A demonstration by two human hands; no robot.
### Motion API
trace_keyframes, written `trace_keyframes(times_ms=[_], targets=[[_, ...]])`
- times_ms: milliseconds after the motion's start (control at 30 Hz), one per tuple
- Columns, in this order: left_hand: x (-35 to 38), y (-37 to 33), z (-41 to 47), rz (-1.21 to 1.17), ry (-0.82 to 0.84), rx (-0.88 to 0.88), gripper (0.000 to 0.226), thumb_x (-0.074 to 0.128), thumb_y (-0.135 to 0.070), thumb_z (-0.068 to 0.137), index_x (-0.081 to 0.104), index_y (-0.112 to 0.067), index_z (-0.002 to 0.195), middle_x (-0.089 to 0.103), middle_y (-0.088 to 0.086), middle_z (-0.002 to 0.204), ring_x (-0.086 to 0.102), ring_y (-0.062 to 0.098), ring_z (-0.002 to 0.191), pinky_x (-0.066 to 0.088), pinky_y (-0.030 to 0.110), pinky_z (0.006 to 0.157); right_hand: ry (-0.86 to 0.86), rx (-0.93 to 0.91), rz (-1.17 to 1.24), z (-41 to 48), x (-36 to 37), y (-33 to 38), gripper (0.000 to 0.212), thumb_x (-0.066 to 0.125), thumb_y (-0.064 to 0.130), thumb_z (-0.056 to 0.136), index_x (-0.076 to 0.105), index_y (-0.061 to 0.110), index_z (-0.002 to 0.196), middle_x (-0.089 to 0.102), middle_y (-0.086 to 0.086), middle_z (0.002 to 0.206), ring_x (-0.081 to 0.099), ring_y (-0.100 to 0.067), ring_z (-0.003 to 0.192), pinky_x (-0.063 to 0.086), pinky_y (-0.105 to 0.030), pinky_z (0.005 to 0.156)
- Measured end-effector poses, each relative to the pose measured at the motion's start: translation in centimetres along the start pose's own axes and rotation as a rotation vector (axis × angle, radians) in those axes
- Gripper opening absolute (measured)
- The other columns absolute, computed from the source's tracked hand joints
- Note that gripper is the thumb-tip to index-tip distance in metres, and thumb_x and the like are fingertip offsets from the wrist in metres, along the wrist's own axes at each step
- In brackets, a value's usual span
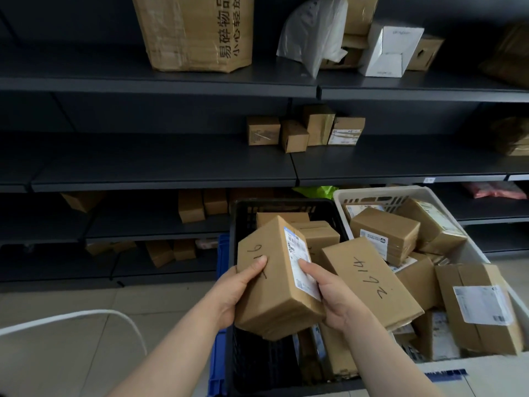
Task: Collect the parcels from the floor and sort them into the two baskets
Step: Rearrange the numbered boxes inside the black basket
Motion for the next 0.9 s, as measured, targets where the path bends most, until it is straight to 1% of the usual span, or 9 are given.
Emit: trace_keyframes(times_ms=[100,167,333,433,533,600,633,733,900], targets=[[-0.6,0.7,0.3,0.066,-0.081,0.024,0.067,0.086,-0.044,0.058,0.06,-0.018,0.113,0.072,0.009,0.105,0.067,0.029,0.099,0.053,0.043,0.088,-0.121,-0.06,-0.274,-0.1,-1.1,0.7,0.055,0.062,0.014,0.093,0.042,0.018,0.144,0.068,-0.01,0.116,0.07,-0.024,0.097,0.057,-0.032,0.071],[-0.8,1.6,0.8,0.127,-0.101,0.005,0.069,0.088,-0.042,0.059,0.055,-0.018,0.114,0.07,0.009,0.107,0.066,0.027,0.099,0.053,0.044,0.088,-0.096,-0.018,-0.373,-0.4,-0.9,0.0,0.039,0.056,0.014,0.096,0.05,0.018,0.135,0.072,-0.008,0.109,0.072,-0.021,0.092,0.055,-0.028,0.067],[-1.4,4.7,1.9,0.25,-0.105,-0.076,0.061,0.084,-0.038,0.067,0.056,-0.015,0.116,0.072,0.008,0.104,0.069,0.026,0.095,0.055,0.045,0.088,-0.128,0.125,-0.417,0.1,-1.8,-3.3,0.028,0.045,0.024,0.101,0.066,0.016,0.118,0.073,-0.009,0.107,0.064,-0.025,0.105,0.047,-0.045,0.101],[-1.6,6.5,2.9,0.325,-0.09,-0.106,0.043,0.068,-0.024,0.081,0.057,-0.012,0.121,0.072,0.009,0.106,0.069,0.026,0.096,0.055,0.046,0.09,-0.13,0.188,-0.409,0.7,-2.4,-4.9,0.025,0.049,0.025,0.1,0.069,0.014,0.11,0.072,-0.011,0.108,0.064,-0.028,0.107,0.048,-0.05,0.1],[-1.3,7.5,2.9,0.35,-0.1,-0.152,0.019,0.05,-0.011,0.095,0.065,-0.013,0.107,0.071,0.011,0.105,0.066,0.03,0.1,0.052,0.043,0.095,-0.153,0.22,-0.459,1.3,-2.5,-6.0,0.024,0.048,0.026,0.1,0.066,0.014,0.11,0.073,-0.01,0.105,0.065,-0.026,0.103,0.05,-0.047,0.097],[-0.9,8.4,3.3,0.375,-0.092,-0.186,0.022,0.047,-0.013,0.095,0.066,-0.012,0.108,0.07,0.012,0.106,0.065,0.03,0.1,0.054,0.039,0.09,-0.172,0.25,-0.504,1.9,-2.8,-6.8,0.025,0.046,0.027,0.101,0.065,0.013,0.11,0.073,-0.009,0.103,0.067,-0.025,0.101,0.051,-0.045,0.096],[-0.9,8.8,3.7,0.407,-0.098,-0.198,0.031,0.049,-0.019,0.092,0.061,-0.011,0.119,0.068,0.011,0.109,0.065,0.029,0.1,0.055,0.038,0.087,-0.182,0.265,-0.526,2.2,-2.9,-7.2,0.027,0.045,0.028,0.101,0.065,0.012,0.11,0.074,-0.009,0.102,0.068,-0.025,0.099,0.051,-0.045,0.096],[-1.6,11.0,6.2,0.46,-0.109,-0.255,0.067,0.049,-0.035,0.082,0.032,-0.027,0.147,0.06,0.007,0.123,0.061,0.026,0.102,0.053,0.039,0.089,-0.216,0.31,-0.565,2.9,-3.6,-8.0,0.032,0.04,0.032,0.101,0.063,0.014,0.111,0.074,-0.008,0.102,0.069,-0.025,0.097,0.053,-0.044,0.094],[-1.6,10.8,6.3,0.502,-0.153,-0.233,0.06,0.047,-0.032,0.09,0.027,-0.029,0.147,0.057,0.006,0.123,0.058,0.025,0.102,0.052,0.039,0.09,-0.196,0.33,-0.563,3.0,-3.6,-8.0,0.025,0.04,0.028,0.103,0.059,0.017,0.115,0.07,-0.007,0.108,0.065,-0.023,0.1,0.052,-0.04,0.091]])
Point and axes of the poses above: each hand's wrist, its own z-axis towards the middle knuckle, its own x-axis out of the palm, y = z × x, the point moved 7 cm from there along z, towards the middle knuckle
